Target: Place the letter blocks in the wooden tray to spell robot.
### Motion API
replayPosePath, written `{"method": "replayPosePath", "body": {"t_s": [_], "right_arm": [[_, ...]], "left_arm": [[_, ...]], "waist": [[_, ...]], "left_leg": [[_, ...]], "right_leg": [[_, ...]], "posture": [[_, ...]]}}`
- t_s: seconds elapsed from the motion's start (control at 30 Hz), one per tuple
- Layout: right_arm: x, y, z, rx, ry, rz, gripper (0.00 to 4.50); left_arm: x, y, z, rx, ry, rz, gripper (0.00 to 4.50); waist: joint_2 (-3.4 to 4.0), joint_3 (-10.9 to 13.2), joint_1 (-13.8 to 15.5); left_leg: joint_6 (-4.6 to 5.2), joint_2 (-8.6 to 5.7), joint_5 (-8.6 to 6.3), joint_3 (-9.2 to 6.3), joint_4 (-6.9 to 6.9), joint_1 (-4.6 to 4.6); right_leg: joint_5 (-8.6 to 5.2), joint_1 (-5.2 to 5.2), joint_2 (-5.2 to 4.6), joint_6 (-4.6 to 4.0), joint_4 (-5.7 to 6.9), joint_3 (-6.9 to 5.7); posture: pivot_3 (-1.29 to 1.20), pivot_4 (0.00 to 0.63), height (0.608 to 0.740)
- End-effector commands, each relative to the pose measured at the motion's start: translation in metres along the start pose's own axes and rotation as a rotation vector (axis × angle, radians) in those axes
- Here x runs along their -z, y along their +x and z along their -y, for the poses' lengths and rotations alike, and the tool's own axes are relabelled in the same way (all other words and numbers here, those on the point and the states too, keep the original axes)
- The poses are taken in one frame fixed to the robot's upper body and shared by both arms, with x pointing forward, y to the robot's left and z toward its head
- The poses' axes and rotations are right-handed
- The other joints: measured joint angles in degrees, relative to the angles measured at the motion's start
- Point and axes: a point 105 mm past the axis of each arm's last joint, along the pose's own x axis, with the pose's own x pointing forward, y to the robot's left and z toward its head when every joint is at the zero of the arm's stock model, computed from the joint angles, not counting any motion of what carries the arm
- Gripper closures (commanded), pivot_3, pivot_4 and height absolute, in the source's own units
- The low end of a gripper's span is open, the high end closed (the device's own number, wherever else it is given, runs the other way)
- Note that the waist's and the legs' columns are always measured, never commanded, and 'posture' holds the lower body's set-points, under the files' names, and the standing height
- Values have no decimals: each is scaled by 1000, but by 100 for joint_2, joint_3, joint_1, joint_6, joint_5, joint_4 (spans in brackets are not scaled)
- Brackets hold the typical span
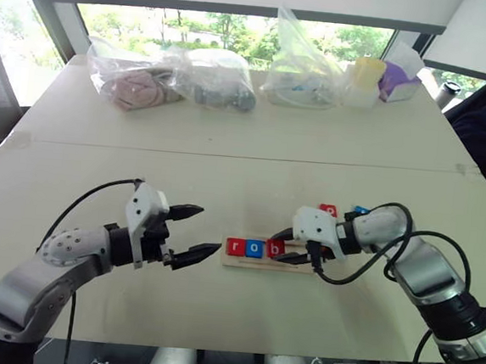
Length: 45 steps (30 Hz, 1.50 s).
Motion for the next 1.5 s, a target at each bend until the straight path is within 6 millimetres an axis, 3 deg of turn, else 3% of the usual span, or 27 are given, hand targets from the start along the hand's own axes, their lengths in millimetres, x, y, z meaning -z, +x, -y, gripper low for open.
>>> {"method": "replayPosePath", "body": {"t_s": [0.03, 1.3, 1.5], "right_arm": [[-5, 2, 1, 13, -24, 13, 3357], [4, 10, -5, 15, 25, -7, 3357], [1, 8, -3, 27, 26, -1, 245]], "left_arm": [[-10, -1, 2, -9, 43, 32, 0], [-11, 4, 0, -26, 44, 48, 0], [-11, 4, 0, -26, 43, 47, 0]], "waist": [[0, 0, -1], [0, 0, 0], [0, 0, 0]], "left_leg": [[0, 0, 0, 0, 0, 0], [0, 0, 0, 0, 0, 0], [0, 0, 0, 0, 0, 0]], "right_leg": [[0, 0, 0, 0, 0, 0], [1, 0, 1, 2, 1, 0], [1, 0, 1, 2, 1, 0]], "posture": [[0, 150, 740], [0, 150, 740], [0, 150, 740]]}}
